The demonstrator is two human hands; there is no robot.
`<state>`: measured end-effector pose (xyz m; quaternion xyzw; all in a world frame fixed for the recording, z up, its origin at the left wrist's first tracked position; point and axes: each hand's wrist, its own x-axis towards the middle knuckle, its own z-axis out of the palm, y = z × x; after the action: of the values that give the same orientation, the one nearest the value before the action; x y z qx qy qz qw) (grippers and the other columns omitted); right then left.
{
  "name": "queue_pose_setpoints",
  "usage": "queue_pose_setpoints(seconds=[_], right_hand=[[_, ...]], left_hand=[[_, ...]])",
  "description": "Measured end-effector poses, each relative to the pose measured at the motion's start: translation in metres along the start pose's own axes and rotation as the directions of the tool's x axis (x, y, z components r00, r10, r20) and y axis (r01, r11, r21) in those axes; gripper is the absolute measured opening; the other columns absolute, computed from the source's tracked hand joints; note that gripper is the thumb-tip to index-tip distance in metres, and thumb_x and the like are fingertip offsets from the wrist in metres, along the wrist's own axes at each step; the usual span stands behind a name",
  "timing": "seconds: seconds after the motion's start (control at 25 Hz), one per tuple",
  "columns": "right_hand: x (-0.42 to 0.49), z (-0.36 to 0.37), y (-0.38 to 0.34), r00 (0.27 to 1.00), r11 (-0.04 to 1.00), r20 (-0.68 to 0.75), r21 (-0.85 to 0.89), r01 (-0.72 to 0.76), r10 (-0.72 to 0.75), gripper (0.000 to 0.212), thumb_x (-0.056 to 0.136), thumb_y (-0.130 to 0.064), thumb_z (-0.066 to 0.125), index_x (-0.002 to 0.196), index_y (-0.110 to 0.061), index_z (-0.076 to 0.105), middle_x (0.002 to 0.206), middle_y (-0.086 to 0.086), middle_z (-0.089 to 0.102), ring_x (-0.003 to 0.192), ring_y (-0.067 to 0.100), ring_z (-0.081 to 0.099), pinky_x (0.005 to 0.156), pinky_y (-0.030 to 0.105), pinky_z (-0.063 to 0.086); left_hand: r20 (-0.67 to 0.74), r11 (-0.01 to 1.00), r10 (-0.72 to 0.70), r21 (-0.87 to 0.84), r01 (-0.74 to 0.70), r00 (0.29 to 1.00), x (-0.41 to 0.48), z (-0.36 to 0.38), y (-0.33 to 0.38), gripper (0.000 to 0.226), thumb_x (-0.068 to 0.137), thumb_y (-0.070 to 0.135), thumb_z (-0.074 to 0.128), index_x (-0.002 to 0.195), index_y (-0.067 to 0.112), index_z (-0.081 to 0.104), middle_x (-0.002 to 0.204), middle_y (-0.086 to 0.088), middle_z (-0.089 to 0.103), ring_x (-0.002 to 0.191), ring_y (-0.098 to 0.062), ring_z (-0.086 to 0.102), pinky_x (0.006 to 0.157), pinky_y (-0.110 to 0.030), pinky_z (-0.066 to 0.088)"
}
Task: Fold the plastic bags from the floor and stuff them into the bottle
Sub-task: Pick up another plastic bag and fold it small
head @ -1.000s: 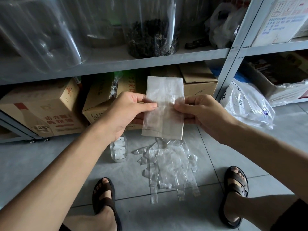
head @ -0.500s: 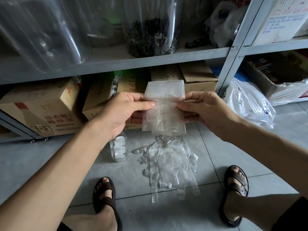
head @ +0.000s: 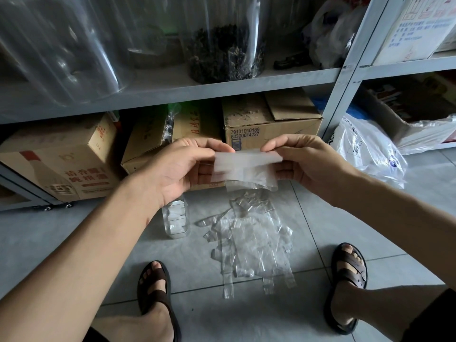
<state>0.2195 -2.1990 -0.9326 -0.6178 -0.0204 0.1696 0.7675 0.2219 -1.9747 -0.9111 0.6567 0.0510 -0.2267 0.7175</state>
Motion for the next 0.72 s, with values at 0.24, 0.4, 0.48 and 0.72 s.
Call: queue_pose_setpoints(seconds=[0.24,0.4,0.48,0.72], right_hand=[[0.0014,-0.0005,0.0025,1.0,1.0,0.003,-0.004,-0.01,0.01,0.033,0.095,0.004,0.052,0.074,-0.009,0.073,0.073,0.008,0.07,0.062,0.015,0.068,0.056,0.025,0.058],[0.0016,-0.0013,0.0038,0.999,0.998,-0.009,-0.051,0.045,-0.046,0.029,0.096,0.006,0.05,0.08,-0.006,0.071,0.075,0.006,0.071,0.066,0.013,0.068,0.061,0.021,0.056],[0.0014,-0.0021,0.0046,0.997,0.992,-0.008,-0.099,0.074,-0.075,0.029,0.096,0.007,0.049,0.081,-0.006,0.071,0.079,0.005,0.072,0.071,0.012,0.069,0.064,0.021,0.056],[0.0013,-0.0012,0.0075,0.987,0.946,0.014,-0.286,0.155,-0.158,0.038,0.094,0.015,0.044,0.077,-0.006,0.071,0.078,-0.002,0.073,0.077,0.009,0.068,0.069,0.019,0.056]], left_hand=[[0.007,0.999,-0.007,0.054,0.007,1.0,0.0024,-0.0017,-0.0013,0.049,0.098,-0.001,0.045,0.066,0.017,0.077,0.088,-0.005,0.073,0.073,-0.017,0.063,0.051,-0.027,0.06],[0.001,0.998,-0.01,0.07,0.01,1.0,0.004,-0.0017,-0.0023,0.045,0.098,-0.002,0.045,0.07,0.016,0.076,0.086,-0.005,0.073,0.066,-0.013,0.064,0.053,-0.026,0.059],[-0.004,0.997,-0.006,0.082,0.006,1.0,0.0032,-0.0002,-0.0023,0.043,0.097,-0.004,0.043,0.074,0.015,0.075,0.079,-0.004,0.072,0.059,-0.011,0.063,0.051,-0.025,0.058],[0.009,0.996,-0.082,0.037,0.081,0.997,0.0043,-0.0019,0.0,0.026,0.095,0.013,0.037,0.102,0.011,0.062,0.085,-0.011,0.066,0.06,-0.021,0.062,0.05,-0.027,0.054]])
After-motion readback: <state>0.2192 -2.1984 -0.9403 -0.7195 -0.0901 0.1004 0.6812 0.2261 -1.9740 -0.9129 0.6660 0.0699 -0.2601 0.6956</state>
